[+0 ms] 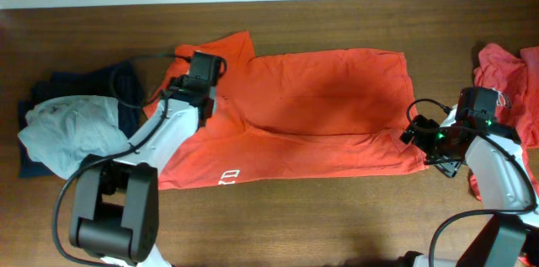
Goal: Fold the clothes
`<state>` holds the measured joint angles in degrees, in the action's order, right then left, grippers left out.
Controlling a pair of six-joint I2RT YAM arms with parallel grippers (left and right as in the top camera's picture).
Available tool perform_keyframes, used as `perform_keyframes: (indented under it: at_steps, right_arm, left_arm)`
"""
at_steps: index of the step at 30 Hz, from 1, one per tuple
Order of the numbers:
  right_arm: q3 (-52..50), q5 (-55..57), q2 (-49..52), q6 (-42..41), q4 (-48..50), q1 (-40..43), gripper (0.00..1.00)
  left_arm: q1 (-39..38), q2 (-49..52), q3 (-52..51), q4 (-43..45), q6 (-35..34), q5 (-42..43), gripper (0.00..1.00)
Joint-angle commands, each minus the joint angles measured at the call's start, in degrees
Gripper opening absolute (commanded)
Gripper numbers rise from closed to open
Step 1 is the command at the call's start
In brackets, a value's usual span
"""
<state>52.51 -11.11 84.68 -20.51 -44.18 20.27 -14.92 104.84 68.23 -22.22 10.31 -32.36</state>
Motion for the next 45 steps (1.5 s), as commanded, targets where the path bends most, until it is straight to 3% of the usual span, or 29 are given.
perform_keyframes:
  at_steps: [1, 2, 3, 4, 6, 11, 12, 13, 14, 16, 17, 18, 19, 20, 21, 22, 25, 27, 33, 36, 37, 38, 40, 45]
  right_arm:
    - [0.7, -0.5, -0.6, 0.6, 0.0, 0.4, 0.95]
    - [0.7, -0.5, -0.6, 0.6, 0.0, 0.4, 0.95]
    - [0.7, -0.5, -0.6, 0.6, 0.0, 0.4, 0.95]
    - [0.7, -0.5, -0.6, 0.6, -0.1, 0.4, 0.95]
    - [0.7, -0.5, -0.6, 0.6, 0.0, 0.4, 0.95]
    - [0.7, -0.5, -0.6, 0.6, 0.5, 0.4, 0.95]
    - [0.7, -0.9, -0.6, 1.4, 1.4, 0.4, 0.93]
    - [0.7, -3.4, -0.6, 4.2, 2.8, 0.4, 0.84]
    - [0.7, -6.1, -0.6, 5.9, 4.1, 0.4, 0.76]
    - [0.7, -11.0, -0.6, 7.0, 6.8, 0.4, 0.69]
    - [0.7, -12.0, -0.6, 7.0, 7.7, 0.4, 0.61]
    - [0.7, -12.9, -0.6, 7.0, 8.1, 0.3, 0.56]
    - [0.7, -14.0, -0.6, 7.0, 8.0, 0.0, 0.41]
    - [0.6, -14.9, -0.5, 7.0, 7.0, -0.8, 0.36]
    - [0.6, -15.2, -0.4, 7.0, 5.8, -1.6, 0.37]
    - [0.6, -14.8, -0.3, 7.0, 3.6, -2.8, 0.51]
    - [0.4, -8.6, -0.3, 4.1, -0.2, -5.5, 0.69]
    - [-0.2, -5.3, -0.3, 1.9, -0.3, -6.6, 0.71]
    - [-3.8, -5.0, 2.8, -4.6, 4.9, -7.1, 0.71]
    - [-5.9, -9.8, 5.3, -5.5, 10.6, -7.1, 0.70]
    - [-6.9, -13.0, 6.3, -5.5, 13.4, -7.1, 0.68]
    - [-7.5, -14.8, 7.2, -5.5, 15.2, -7.1, 0.54]
    - [-7.5, -14.8, 8.1, -5.5, 16.1, -7.1, 0.39]
    - [-7.5, -11.7, 8.1, -5.5, 18.3, -7.0, 0.40]
  left_arm:
    - [2.4, 0.6, 0.9, 4.4, 3.5, -1.1, 0.20]
    - [3.0, 0.6, 0.9, 5.4, 3.5, -0.3, 0.53]
    - [3.4, 0.6, 0.9, 5.7, 3.5, 0.0, 0.80]
    - [3.5, 0.6, 0.9, 5.4, 3.5, -0.2, 0.82]
    - [3.5, 0.6, 0.9, 3.8, 3.5, -0.4, 0.99]
    - [3.5, 0.5, 0.9, -3.2, -1.5, 1.7, 0.99]
    - [3.5, 0.5, 0.9, -5.1, -2.1, 5.2, 0.99]
    - [3.5, 0.5, 0.9, -6.9, -2.1, 9.6, 0.96]
    - [3.5, 0.5, 0.9, -9.0, -2.1, 15.3, 0.81]
    - [3.5, 0.5, 0.9, -11.9, -2.1, 24.1, 0.65]
    - [3.5, 0.5, 0.8, -13.0, -2.1, 27.1, 0.56]
    - [3.5, 0.6, 0.7, -13.6, -2.2, 28.9, 0.50]
    - [3.5, 0.6, 0.4, -13.9, -3.2, 29.7, 0.49]
    - [3.5, 0.6, -0.4, -13.9, -4.8, 29.7, 0.46]
    - [3.5, 0.6, -1.1, -13.9, -4.9, 29.7, 0.45]
    - [3.5, 0.6, -1.6, -13.9, -4.9, 29.6, 0.45]
    - [3.5, 0.6, -3.8, -13.8, -4.9, 29.6, 0.45]
    - [3.5, 0.6, -5.2, -13.3, -4.9, 29.6, 0.45]
    - [3.5, 0.6, -6.4, -12.3, -4.9, 29.6, 0.45]
    - [3.5, 0.6, -6.4, -11.8, -4.9, 29.6, 0.45]
    - [3.5, 0.6, -6.4, -11.7, -4.9, 29.6, 0.45]
    - [3.5, 0.6, -6.4, -11.6, -4.9, 29.6, 0.45]
    - [3.5, 0.6, -6.4, -11.4, -4.9, 29.6, 0.45]
    - [3.5, 0.6, -6.4, -11.3, -4.9, 29.6, 0.45]
